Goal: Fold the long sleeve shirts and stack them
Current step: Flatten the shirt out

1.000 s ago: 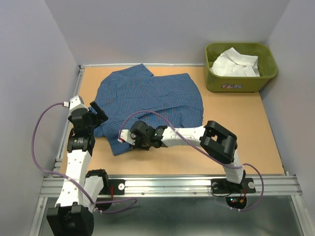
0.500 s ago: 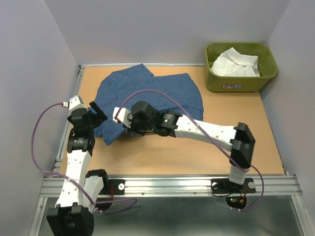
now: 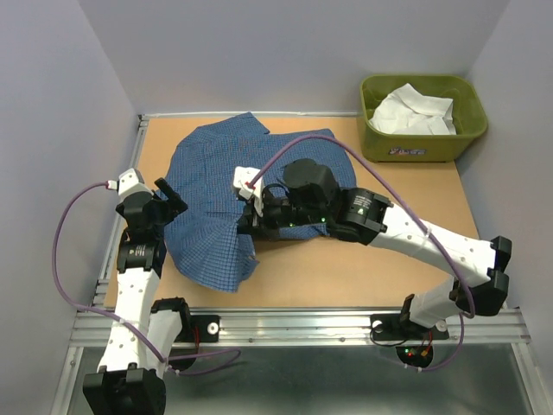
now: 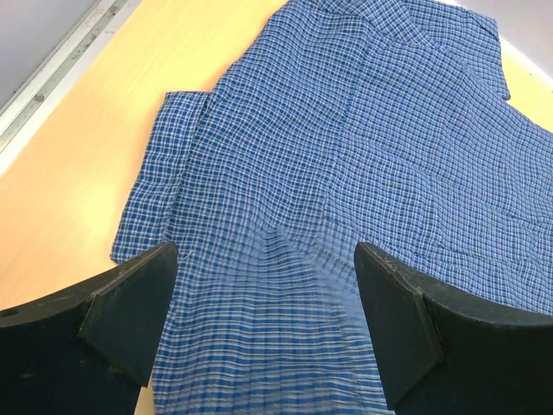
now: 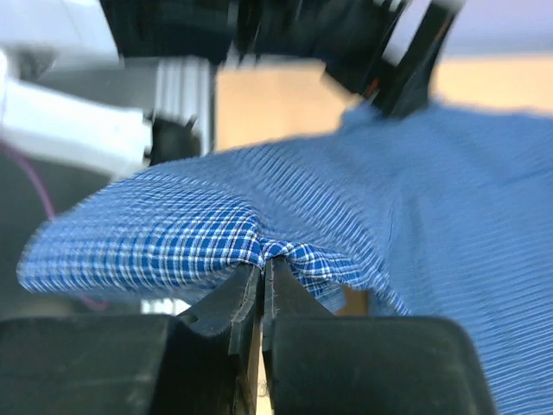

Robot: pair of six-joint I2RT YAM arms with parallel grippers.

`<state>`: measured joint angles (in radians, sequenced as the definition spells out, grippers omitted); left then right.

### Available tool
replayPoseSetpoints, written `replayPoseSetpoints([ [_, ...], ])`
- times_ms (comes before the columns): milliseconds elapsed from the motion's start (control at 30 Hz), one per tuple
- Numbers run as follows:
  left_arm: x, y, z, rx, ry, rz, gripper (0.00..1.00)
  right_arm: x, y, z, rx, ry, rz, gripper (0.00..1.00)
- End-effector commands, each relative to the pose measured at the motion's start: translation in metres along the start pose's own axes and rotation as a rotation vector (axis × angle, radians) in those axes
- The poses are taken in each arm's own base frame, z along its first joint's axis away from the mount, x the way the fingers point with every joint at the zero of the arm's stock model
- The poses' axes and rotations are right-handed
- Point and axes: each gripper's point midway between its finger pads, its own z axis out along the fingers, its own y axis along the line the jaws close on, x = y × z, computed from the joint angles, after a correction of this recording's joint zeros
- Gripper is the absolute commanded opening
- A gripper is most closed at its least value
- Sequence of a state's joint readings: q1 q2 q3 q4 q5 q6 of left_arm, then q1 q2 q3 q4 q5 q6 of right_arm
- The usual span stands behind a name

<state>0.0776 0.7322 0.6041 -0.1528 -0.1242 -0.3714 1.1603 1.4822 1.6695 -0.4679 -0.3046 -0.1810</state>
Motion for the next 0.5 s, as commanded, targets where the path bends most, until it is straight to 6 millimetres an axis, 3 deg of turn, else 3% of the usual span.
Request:
replayPoseSetpoints([
  [0, -0.012, -0.004, -0.001, 0.013, -0.053, -0.001, 0.95, 0.062, 0.028, 0.009, -0.101, 0.152, 0.160, 0.04],
  [33, -0.011, -0.004, 0.000, 0.014, -0.051, -0.001, 0.95, 0.090, 0.032, 0.013, -0.109, 0.212, 0.191, 0.07],
  [100, -0.010, -0.005, 0.000, 0.018, -0.046, 0.001, 0.95, 0.118, 0.045, 0.020, -0.171, 0.283, 0.253, 0.13],
  [167, -0.008, -0.006, 0.001, 0.025, -0.039, 0.006, 0.95, 0.141, 0.062, 0.022, -0.249, 0.344, 0.315, 0.27],
  [200, -0.007, -0.007, 0.001, 0.033, -0.034, 0.007, 0.95, 0.145, 0.067, 0.019, -0.272, 0.364, 0.329, 0.39],
  [233, -0.005, -0.007, 0.001, 0.038, -0.030, 0.009, 0.95, 0.149, 0.064, 0.018, -0.247, 0.375, 0.327, 0.47],
  [300, -0.003, -0.012, 0.001, 0.067, -0.020, 0.013, 0.95, 0.160, 0.030, 0.014, -0.029, 0.398, 0.287, 0.65],
  [333, -0.001, -0.014, 0.002, 0.079, -0.013, 0.014, 0.95, 0.164, 0.014, 0.010, 0.061, 0.407, 0.270, 0.68],
  [467, 0.005, -0.030, 0.004, 0.157, 0.036, 0.019, 0.95, 0.177, -0.059, -0.018, 0.326, 0.446, 0.250, 0.72],
])
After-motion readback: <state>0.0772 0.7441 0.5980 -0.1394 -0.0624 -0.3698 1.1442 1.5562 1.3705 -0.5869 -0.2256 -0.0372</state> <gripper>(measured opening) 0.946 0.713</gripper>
